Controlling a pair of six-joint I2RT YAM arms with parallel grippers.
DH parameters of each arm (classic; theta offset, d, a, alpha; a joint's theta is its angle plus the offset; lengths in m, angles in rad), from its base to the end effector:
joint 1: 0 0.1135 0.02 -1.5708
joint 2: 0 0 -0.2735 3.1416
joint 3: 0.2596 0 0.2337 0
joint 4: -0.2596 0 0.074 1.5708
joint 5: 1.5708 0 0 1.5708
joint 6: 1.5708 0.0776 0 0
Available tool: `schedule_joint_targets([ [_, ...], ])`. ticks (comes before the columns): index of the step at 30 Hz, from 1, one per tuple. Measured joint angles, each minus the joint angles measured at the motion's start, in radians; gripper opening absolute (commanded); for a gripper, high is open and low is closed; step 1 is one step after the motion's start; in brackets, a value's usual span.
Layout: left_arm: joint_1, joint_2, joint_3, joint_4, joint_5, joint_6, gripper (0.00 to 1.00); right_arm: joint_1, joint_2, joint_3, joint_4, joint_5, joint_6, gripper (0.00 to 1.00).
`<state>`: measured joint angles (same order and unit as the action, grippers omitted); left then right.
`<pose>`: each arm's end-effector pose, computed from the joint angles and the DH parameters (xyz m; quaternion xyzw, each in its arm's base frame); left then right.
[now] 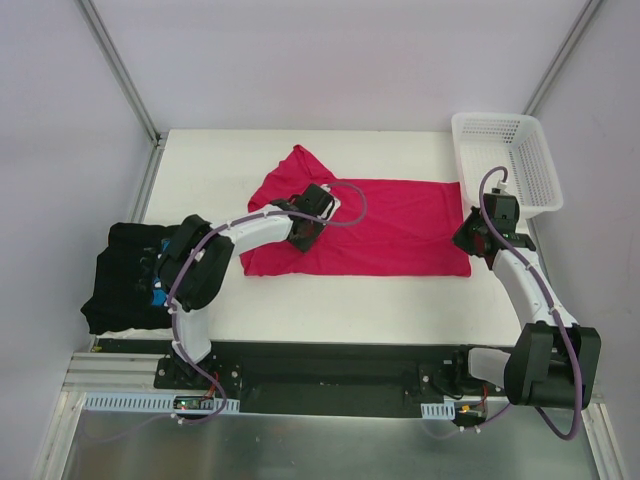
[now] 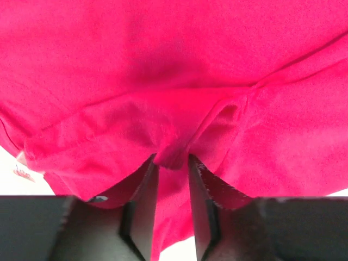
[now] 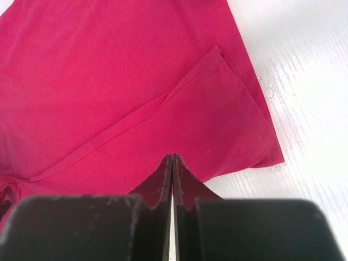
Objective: Fold and stack the t-shirts
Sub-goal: Fold the flattened tshirt in 1/3 of the way
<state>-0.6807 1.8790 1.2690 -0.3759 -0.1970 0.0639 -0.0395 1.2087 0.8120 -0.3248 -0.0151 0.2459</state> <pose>0.3246 -0.2433 0.1687 0.3202 0.8979 0.0026 0.3019 0.2683 -0.0094 0.2372 0.1265 0.9023 0.0493 0.4091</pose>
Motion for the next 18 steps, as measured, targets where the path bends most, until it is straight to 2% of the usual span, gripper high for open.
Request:
schedule_joint_targets([
  [18, 0.055, 0.089, 0.093, 0.022, 0.005, 0.046, 0.24, 0.000, 0.032, 0.000, 0.000, 0.026, -0.004, 0.01],
])
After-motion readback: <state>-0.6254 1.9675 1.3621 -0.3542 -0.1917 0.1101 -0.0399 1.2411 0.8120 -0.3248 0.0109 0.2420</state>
